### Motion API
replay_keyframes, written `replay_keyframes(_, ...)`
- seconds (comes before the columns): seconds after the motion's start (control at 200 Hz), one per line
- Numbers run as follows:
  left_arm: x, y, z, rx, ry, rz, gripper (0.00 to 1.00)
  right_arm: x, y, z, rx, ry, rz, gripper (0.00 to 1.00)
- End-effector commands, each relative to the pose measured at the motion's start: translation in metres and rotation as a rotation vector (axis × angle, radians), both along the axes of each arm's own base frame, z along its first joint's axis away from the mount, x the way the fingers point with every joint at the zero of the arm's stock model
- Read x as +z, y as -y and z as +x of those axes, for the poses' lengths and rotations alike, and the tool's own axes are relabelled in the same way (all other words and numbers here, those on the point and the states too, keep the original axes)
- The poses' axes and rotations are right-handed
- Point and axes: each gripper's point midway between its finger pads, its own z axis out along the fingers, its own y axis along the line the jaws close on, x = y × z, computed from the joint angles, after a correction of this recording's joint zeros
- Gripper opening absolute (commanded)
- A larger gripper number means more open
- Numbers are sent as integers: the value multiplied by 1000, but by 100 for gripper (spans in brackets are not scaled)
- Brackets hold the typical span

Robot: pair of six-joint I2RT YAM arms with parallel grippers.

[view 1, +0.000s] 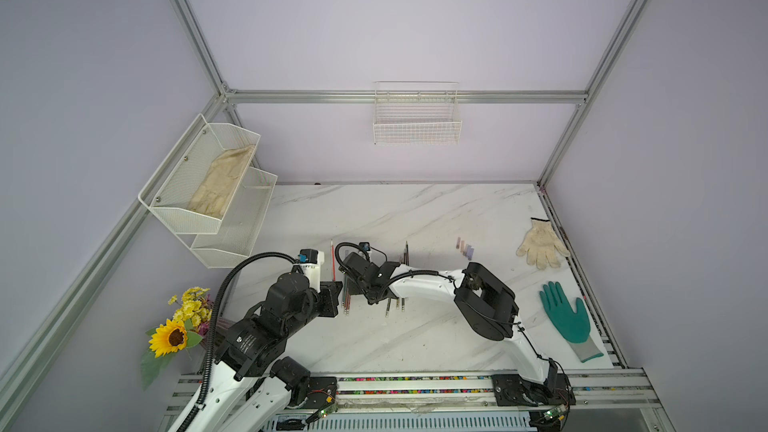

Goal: Remove the protective cover of the pencils
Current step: Pick up the protective sleeve from the center of the board.

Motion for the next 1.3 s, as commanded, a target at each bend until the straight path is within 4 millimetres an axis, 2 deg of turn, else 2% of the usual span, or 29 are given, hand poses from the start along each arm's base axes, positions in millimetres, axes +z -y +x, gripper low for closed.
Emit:
replay_keyframes(0.0,34,0,1,-9,81,-26,0,2,3,3,-44,21,-21,31)
replay_keyframes(0.35,32,2,1,-23,76,-29,0,-4,-6,9,-46,27,-24,31)
replay_keyframes(0.67,31,3,1,-26,74,-29,0,-10,-4,13,-62,38,-52,28)
replay_keyframes(0.765,31,4,1,-29,73,-31,0,-17,2,11,-65,21,-92,26)
replay_keyframes(0.95,30,5,2,-32,68,-30,0,-18,4,12,-72,27,-103,25)
replay_keyframes(1.11,30,5,2,-33,68,-30,0,-18,16,15,-118,32,-152,23)
replay_keyframes(1.295,29,5,2,-34,65,-30,0,-17,11,14,-105,30,-130,23)
